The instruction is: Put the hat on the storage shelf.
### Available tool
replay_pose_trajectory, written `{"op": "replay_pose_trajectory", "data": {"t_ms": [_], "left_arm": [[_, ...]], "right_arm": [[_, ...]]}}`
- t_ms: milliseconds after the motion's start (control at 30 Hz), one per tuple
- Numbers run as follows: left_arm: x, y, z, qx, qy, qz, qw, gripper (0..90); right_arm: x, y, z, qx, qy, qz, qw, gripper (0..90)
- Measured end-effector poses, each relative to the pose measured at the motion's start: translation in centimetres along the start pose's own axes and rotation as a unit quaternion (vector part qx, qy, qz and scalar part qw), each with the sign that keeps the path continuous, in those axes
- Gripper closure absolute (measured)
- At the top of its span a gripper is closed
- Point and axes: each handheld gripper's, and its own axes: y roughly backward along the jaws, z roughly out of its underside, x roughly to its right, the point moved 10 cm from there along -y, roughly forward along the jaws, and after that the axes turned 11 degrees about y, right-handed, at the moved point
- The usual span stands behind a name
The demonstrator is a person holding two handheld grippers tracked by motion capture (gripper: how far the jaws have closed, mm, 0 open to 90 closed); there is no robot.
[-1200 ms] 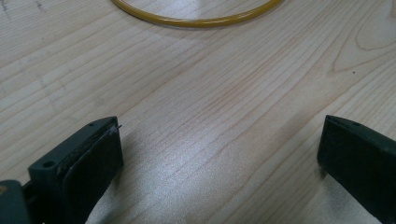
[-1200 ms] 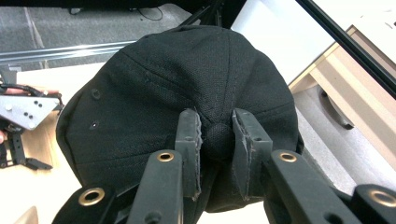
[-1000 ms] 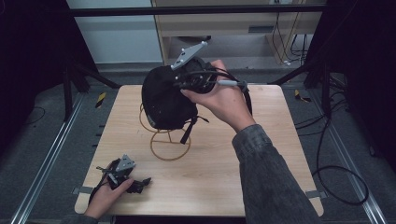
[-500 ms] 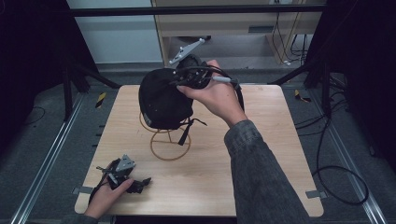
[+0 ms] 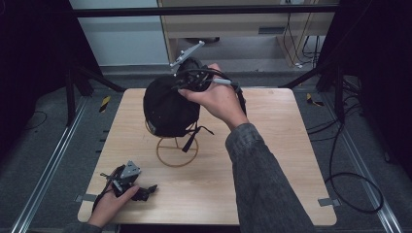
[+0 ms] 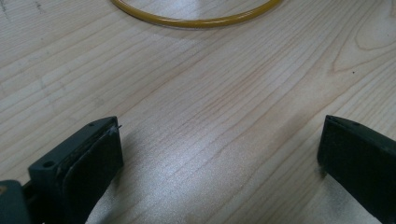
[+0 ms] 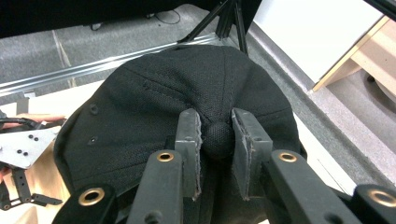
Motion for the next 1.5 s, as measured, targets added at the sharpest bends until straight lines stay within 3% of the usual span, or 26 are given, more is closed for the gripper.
{"op": "replay_pose_trajectory", "data": {"t_ms": [500, 767, 1033, 1500], "left_arm": [[0.0, 0.0, 0.0, 0.000, -0.001, 0.001, 1.0000, 0.0], [0.0, 0.0, 0.0, 0.000, -0.001, 0.001, 1.0000, 0.0], [0.0, 0.0, 0.0, 0.000, -0.001, 0.000, 1.0000, 0.0], [0.0, 0.0, 0.0, 0.000, -0.001, 0.001, 1.0000, 0.0]], "right_arm": [[-0.8, -3.1, -0.1, -0.027, 0.004, -0.012, 0.9996, 73.3], [-1.1, -3.8, -0.1, -0.035, 0.006, -0.012, 0.9993, 72.5], [-1.0, -3.0, -0.3, -0.024, -0.001, -0.005, 0.9997, 64.7], [-1.0, -0.1, 0.6, -0.001, -0.012, -0.002, 0.9999, 63.9]]}}
